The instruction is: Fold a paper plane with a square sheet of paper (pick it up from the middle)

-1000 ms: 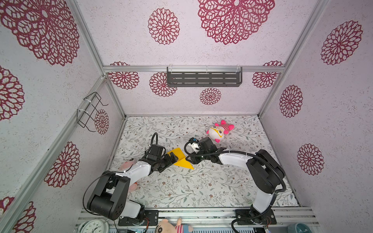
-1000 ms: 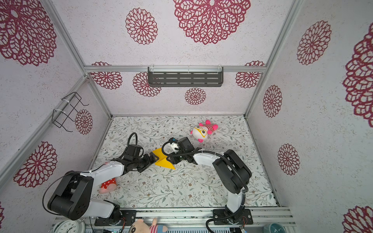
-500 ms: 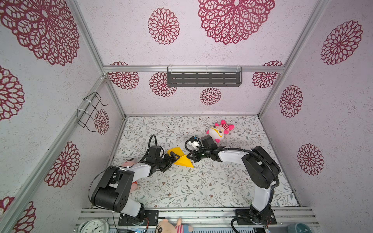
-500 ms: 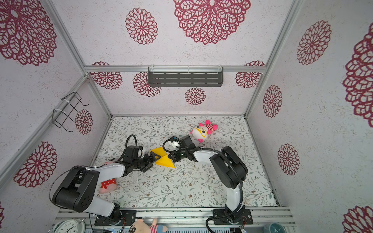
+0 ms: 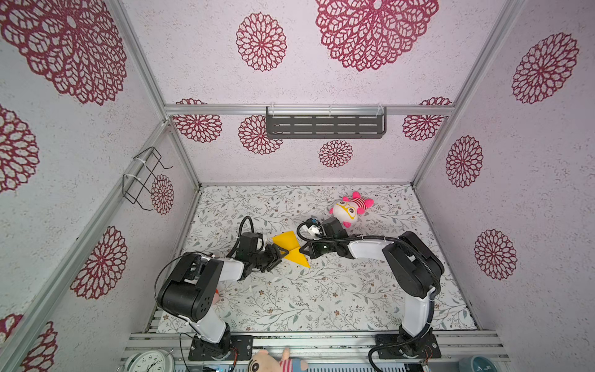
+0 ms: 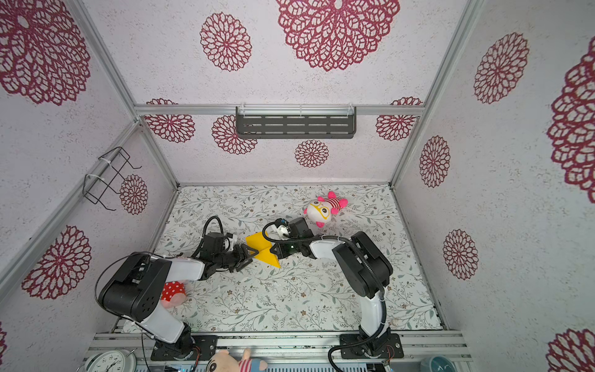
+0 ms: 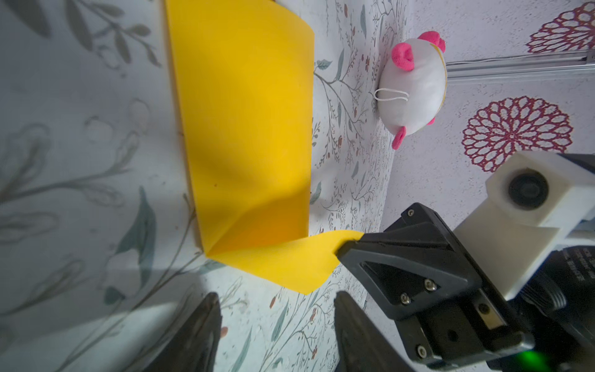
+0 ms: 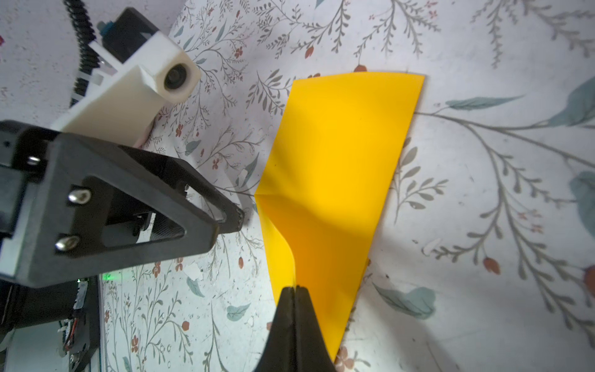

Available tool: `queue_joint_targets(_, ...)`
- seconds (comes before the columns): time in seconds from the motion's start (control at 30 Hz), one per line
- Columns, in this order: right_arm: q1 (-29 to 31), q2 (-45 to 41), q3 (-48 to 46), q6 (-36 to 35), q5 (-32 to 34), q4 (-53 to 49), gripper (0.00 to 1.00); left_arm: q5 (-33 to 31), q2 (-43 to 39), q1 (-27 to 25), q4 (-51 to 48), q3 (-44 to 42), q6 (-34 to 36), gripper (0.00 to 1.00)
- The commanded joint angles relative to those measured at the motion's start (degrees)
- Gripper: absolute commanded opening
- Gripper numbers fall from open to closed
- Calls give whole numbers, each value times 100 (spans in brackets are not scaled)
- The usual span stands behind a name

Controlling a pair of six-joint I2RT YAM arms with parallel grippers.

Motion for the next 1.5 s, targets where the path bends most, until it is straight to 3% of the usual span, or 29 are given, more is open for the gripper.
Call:
queue_joint_targets(0.0, -80, -42, -30, 120, -95, 191, 6, 92, 173, 53, 264, 83, -97, 58)
queue_joint_targets(0.2, -124, -63, -110, 240, -274, 349, 9, 170, 334, 70, 525, 92, -254, 58)
queue_joint_targets(0.37, -164, -27, -110, 327, -173, 341, 22, 206, 473, 83, 591, 171, -274, 57)
queue_joint_targets(0.9, -221, 203, -30, 406, -120, 264, 22, 530, 799, 105, 1064, 310, -266, 46)
queue_joint_targets(1.27, -258, 120, -78, 463, -97, 341, 27, 572, 873, 131, 1193, 317, -377, 48)
queue_joint_targets(1.47, -283, 123, -136, 568, -93, 447, 24, 496, 886, 174, 1405, 154, -739, 50)
